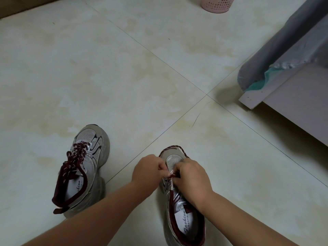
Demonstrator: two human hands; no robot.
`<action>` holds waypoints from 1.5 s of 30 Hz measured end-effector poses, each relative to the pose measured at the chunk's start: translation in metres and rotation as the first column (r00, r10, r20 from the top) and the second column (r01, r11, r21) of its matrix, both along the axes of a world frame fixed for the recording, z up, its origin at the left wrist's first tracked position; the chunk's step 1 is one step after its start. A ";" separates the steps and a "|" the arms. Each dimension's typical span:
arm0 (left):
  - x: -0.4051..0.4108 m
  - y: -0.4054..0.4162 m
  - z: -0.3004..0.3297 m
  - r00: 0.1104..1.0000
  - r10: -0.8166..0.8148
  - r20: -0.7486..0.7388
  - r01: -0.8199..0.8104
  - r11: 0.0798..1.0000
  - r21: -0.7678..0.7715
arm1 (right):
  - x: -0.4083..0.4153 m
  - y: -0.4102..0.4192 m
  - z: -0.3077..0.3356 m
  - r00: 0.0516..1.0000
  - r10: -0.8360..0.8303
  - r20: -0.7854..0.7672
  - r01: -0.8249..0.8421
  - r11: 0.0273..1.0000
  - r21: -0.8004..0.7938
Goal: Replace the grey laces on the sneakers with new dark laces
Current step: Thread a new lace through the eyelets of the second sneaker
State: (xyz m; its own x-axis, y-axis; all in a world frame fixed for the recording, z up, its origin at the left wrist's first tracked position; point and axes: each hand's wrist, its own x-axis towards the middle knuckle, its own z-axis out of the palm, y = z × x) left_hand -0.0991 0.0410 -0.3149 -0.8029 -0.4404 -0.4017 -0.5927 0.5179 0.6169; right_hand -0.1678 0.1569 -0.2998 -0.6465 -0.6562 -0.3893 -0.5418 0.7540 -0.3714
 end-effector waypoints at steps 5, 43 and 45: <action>0.006 0.003 -0.004 0.988 -0.125 -0.095 0.114 0.987 -0.112 | 0.002 -0.004 0.000 0.983 0.170 -0.063 -0.166 0.984 0.072; 0.028 0.024 0.007 0.995 0.024 -0.098 -0.009 0.988 0.156 | 0.003 -0.023 0.016 0.608 0.772 -0.187 -0.655 0.620 0.432; 0.028 0.026 0.008 0.993 0.101 -0.064 -0.083 0.969 0.231 | -0.007 -0.022 0.015 0.525 0.838 -0.147 -0.749 0.537 0.389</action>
